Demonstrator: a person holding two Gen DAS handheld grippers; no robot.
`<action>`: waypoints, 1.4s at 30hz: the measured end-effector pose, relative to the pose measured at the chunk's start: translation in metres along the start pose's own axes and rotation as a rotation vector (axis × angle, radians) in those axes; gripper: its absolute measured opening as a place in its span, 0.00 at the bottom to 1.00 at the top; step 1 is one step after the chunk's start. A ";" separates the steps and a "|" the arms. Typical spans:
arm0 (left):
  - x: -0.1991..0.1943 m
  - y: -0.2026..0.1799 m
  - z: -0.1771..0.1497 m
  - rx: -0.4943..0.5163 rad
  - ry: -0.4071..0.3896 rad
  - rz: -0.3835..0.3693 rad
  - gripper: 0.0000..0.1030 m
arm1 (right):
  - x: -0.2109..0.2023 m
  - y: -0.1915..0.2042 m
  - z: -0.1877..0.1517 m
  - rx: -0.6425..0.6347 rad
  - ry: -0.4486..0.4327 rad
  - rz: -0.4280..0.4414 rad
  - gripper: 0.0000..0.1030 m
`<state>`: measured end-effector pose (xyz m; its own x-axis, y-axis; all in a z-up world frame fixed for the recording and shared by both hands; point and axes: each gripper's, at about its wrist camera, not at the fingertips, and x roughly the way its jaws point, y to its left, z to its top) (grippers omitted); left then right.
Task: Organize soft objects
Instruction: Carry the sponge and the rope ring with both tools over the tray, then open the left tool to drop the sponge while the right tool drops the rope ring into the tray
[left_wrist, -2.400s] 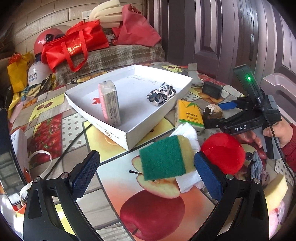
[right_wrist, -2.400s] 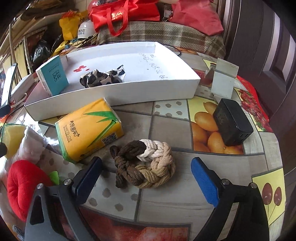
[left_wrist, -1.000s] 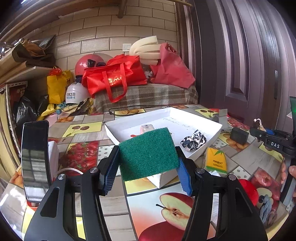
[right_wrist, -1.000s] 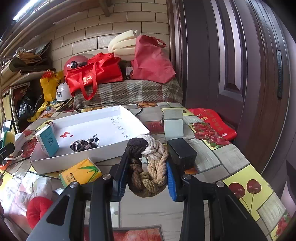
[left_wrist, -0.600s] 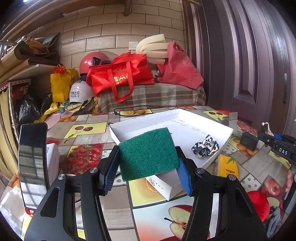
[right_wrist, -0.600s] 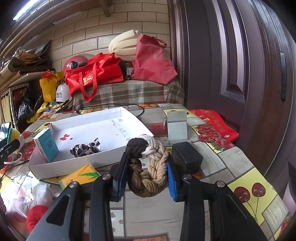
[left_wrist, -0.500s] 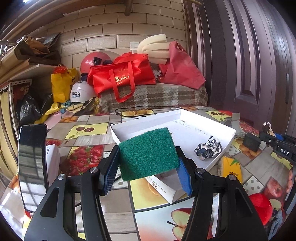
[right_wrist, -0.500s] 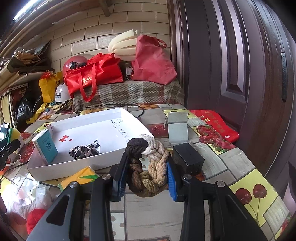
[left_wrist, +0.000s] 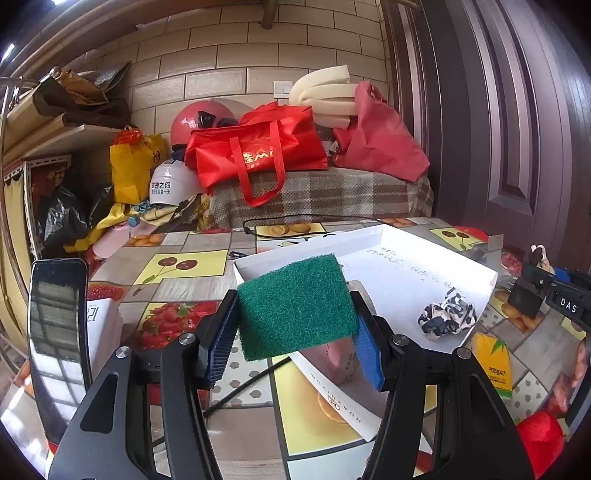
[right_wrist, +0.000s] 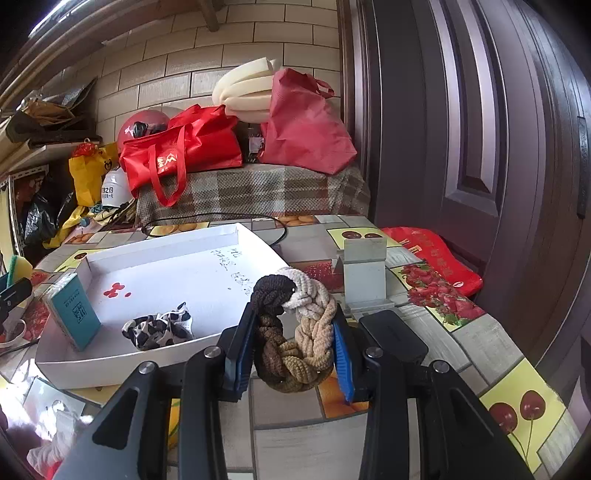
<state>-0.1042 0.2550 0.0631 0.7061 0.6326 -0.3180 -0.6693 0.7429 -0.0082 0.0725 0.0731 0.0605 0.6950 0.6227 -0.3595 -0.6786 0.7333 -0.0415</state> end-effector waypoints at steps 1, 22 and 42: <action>0.003 0.001 0.001 -0.005 0.000 0.003 0.56 | 0.003 0.002 0.002 -0.003 0.000 -0.002 0.37; 0.069 0.023 0.025 -0.080 0.031 0.044 0.57 | 0.058 0.030 0.026 -0.016 0.025 0.021 0.38; 0.093 0.002 0.033 -0.017 0.042 -0.018 0.92 | 0.090 0.073 0.037 -0.158 0.049 0.079 0.63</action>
<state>-0.0322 0.3231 0.0647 0.7083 0.6090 -0.3569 -0.6604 0.7503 -0.0301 0.0942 0.1930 0.0594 0.6285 0.6597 -0.4119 -0.7619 0.6286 -0.1558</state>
